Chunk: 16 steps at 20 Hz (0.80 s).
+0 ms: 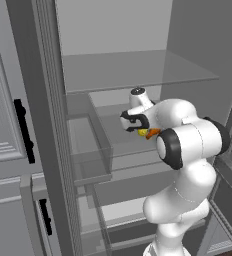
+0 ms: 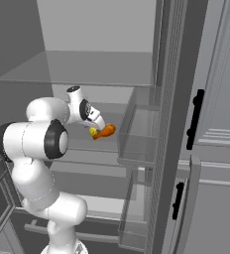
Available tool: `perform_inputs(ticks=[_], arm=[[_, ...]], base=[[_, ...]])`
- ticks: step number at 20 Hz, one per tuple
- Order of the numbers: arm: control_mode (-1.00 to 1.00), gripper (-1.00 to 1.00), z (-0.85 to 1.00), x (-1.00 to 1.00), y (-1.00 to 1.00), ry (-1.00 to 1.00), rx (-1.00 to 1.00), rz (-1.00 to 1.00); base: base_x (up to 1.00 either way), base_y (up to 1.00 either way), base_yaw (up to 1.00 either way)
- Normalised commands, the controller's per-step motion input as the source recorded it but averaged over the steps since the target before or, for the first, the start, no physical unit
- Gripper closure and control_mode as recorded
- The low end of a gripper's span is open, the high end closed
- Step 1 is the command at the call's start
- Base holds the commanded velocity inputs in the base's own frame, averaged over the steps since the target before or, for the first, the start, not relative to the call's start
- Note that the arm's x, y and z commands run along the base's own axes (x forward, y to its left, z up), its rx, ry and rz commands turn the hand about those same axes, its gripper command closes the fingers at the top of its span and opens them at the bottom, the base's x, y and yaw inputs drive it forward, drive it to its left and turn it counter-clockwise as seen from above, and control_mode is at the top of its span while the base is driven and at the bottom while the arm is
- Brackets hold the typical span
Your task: Place one lemon and one chicken drumstick in each tupperware on the nearby counter, to pack two identical lunches.
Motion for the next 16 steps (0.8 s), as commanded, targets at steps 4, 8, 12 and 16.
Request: perform_inputs(ticks=[4, 8, 12, 16], arm=[[-1.0, -1.0, -0.39, 0.0, -0.18, 0.14, -0.03, -0.02], [-1.0, -1.0, -0.46, -0.14, -0.28, 0.04, 0.0, 0.0], [-1.0, 1.0, -0.36, -0.34, -0.15, 0.01, 0.0, 0.0], [-1.0, 1.0, -0.34, -0.51, -0.09, 0.0, 0.0, 0.0]], base=[[0.0, 0.0, 0.0], [0.0, 0.0, 0.0], [0.0, 0.0, 0.0], [0.0, 0.0, 0.0]])
